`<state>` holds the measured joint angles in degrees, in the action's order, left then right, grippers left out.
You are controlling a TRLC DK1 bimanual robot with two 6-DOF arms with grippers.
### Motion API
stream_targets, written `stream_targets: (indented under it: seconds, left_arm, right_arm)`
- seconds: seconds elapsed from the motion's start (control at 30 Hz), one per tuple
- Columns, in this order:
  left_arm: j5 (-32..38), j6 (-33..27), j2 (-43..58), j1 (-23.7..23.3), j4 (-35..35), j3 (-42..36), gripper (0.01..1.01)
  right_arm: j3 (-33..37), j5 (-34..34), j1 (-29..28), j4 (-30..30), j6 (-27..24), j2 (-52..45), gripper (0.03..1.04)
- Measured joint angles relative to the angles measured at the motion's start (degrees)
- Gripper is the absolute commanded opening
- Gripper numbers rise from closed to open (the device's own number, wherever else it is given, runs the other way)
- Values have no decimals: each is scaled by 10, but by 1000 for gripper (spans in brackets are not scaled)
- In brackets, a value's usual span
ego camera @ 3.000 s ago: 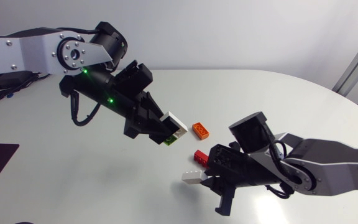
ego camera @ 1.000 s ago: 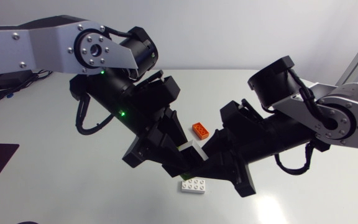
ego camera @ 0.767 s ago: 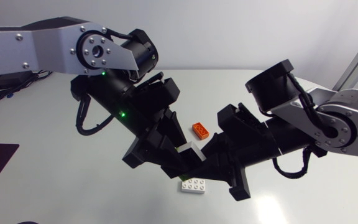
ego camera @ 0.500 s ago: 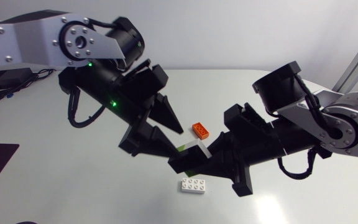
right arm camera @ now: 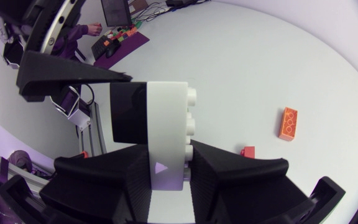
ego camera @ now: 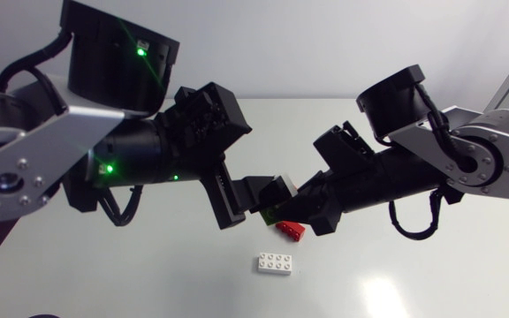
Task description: Disassemble duplo
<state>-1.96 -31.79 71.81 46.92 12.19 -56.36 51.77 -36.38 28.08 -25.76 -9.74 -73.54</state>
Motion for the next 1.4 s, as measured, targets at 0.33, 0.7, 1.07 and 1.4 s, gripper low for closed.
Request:
stream_targets:
  seconds: [0.33,0.7,1.07,1.4]
  left_arm:
    - [72,-2,-7,64,-37,52,970]
    - [158,-27,-9,91,-138,91,939]
    - [164,-33,-5,95,-163,104,774]
    - [170,-46,14,101,-189,110,474]
  right_arm:
    - [39,-2,-38,-2,23,-21,211]
    - [43,-7,-41,-12,25,-33,211]
    - [43,-7,-31,-13,25,-32,213]
    - [43,-11,-26,-18,25,-32,213]
